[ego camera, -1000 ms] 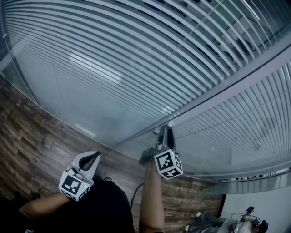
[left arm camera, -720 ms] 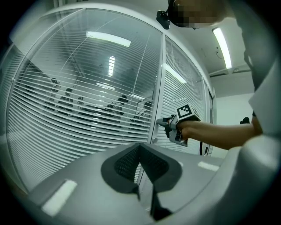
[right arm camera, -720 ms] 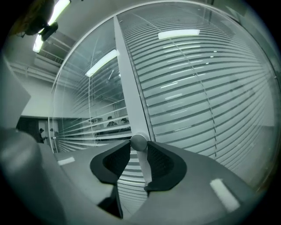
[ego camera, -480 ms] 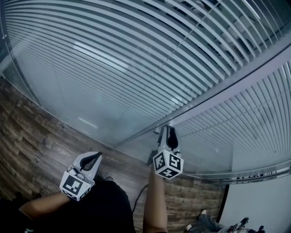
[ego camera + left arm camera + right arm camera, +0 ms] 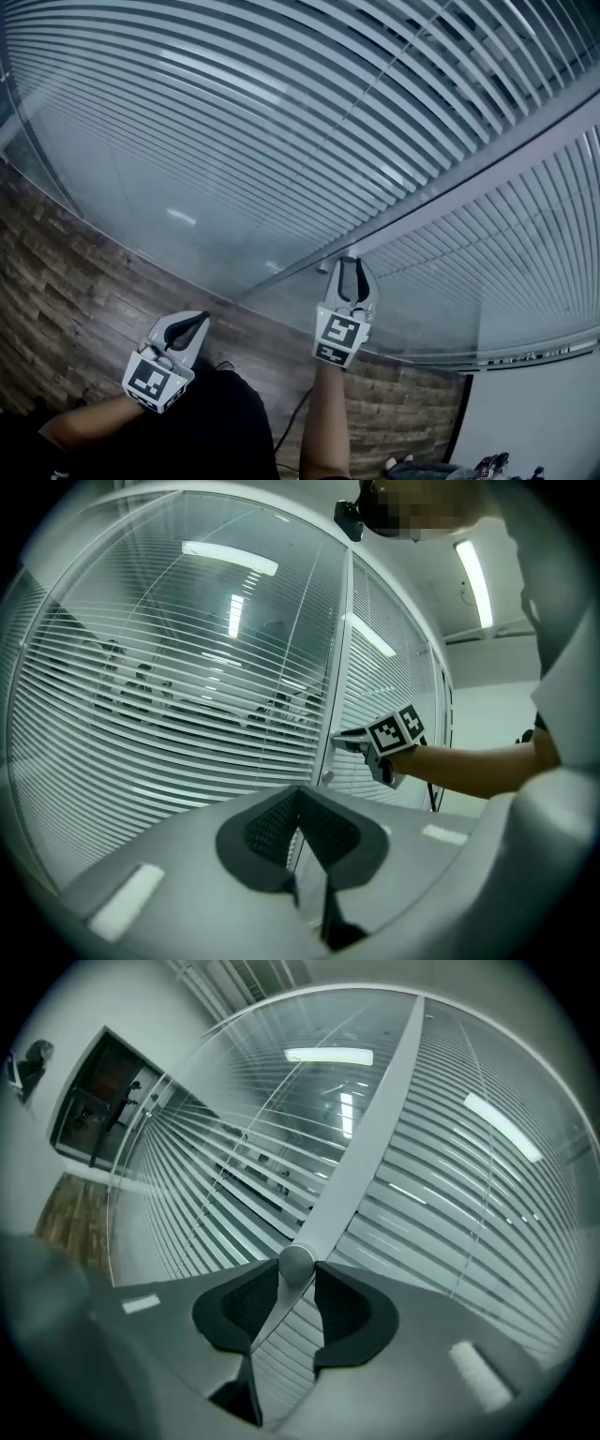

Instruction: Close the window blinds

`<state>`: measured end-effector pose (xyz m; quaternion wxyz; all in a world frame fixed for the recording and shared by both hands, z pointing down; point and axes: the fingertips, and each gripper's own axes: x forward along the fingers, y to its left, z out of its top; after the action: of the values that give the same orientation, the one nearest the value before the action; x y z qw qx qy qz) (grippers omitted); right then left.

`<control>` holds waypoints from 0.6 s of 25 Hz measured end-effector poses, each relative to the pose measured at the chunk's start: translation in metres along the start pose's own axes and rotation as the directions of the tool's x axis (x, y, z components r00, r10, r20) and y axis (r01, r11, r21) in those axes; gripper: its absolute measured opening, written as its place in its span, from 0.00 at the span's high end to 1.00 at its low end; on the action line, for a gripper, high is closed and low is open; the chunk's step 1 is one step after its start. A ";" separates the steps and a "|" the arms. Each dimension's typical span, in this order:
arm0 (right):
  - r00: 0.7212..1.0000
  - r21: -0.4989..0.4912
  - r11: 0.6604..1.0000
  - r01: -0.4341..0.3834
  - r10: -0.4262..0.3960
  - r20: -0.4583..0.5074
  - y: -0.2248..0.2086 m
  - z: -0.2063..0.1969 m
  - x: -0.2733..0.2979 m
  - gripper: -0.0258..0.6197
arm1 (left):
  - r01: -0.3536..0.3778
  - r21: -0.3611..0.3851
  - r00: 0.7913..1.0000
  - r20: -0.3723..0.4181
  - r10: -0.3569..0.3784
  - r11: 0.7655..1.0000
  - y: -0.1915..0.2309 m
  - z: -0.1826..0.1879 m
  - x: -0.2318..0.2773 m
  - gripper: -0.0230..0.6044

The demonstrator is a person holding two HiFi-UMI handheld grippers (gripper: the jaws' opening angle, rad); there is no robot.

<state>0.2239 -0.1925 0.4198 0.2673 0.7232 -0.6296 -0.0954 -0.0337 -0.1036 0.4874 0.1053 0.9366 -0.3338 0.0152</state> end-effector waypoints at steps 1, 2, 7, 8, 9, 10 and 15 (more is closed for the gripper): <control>1.000 -0.026 1.000 0.000 0.000 -0.004 0.000 0.000 0.000 0.77 | 0.002 0.000 1.000 -0.001 -0.002 1.000 0.000 0.000 0.000 0.96; 1.000 -0.052 0.999 0.002 -0.003 -0.009 0.000 0.000 -0.001 0.77 | 0.003 0.001 1.000 -0.002 -0.003 1.000 -0.001 0.000 0.000 0.96; 0.999 -0.226 0.974 0.016 -0.023 -0.030 -0.002 -0.002 0.003 0.77 | 0.004 -0.005 1.000 -0.010 -0.004 1.000 -0.001 -0.002 0.005 0.96; 0.999 -0.259 0.966 0.016 -0.025 -0.034 -0.002 -0.003 0.004 0.77 | 0.004 -0.007 1.000 -0.010 -0.004 1.000 0.000 -0.002 0.005 0.96; 0.999 -0.287 0.958 0.014 -0.026 -0.036 -0.002 -0.003 0.005 0.77 | 0.002 -0.010 1.000 -0.009 -0.002 1.000 0.001 -0.002 0.005 0.96; 0.999 -0.308 0.951 0.012 -0.025 -0.038 -0.002 -0.002 0.004 0.77 | 0.000 -0.011 1.000 -0.007 -0.001 1.000 0.001 -0.002 0.004 0.96; 1.000 -0.268 0.963 0.009 -0.015 -0.023 0.000 0.000 -0.002 0.76 | -0.010 -0.013 1.000 0.002 0.010 1.000 0.000 -0.001 -0.004 0.96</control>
<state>0.2239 -0.1907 0.4197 0.3698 0.6854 -0.6032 -0.1721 -0.0365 -0.1007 0.4880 0.1109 0.9343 -0.3386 0.0128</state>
